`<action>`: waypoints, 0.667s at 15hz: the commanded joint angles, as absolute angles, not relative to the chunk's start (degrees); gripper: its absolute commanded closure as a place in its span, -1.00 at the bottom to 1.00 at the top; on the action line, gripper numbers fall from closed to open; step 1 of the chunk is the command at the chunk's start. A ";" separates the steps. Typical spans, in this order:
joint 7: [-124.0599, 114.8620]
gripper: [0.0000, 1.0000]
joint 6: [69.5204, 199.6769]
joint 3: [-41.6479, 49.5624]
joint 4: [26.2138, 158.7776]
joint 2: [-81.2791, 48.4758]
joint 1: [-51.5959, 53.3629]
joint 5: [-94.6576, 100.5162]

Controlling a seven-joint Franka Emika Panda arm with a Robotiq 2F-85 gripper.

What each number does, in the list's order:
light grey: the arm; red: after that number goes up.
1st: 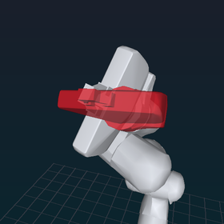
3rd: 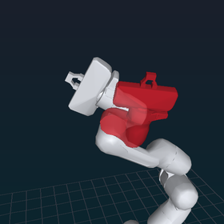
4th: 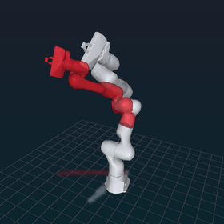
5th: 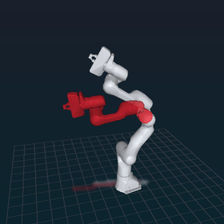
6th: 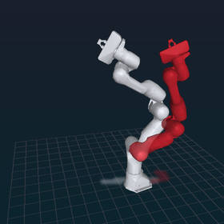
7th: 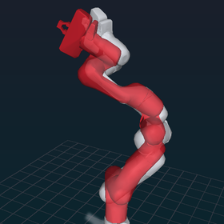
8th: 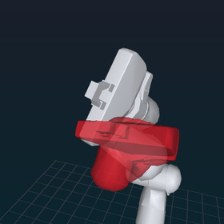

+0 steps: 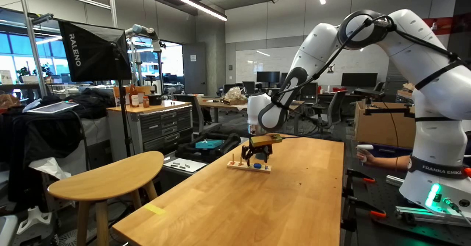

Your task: Pick up the blue object from the holder and put it on the table.

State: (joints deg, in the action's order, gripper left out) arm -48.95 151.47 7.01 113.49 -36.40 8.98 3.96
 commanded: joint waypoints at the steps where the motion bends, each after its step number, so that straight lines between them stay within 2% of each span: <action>1: -50.30 -0.50 153.19 8.66 110.62 -39.38 10.68 3.02; 2: -50.39 -0.48 153.33 8.67 110.55 -39.56 10.74 2.95; 6: -50.98 0.17 152.94 8.50 110.08 -39.32 10.85 2.19; 9: -51.63 0.58 152.09 8.51 109.60 -38.92 10.59 1.44; 10: -52.08 0.63 151.12 8.55 109.39 -38.44 10.55 1.18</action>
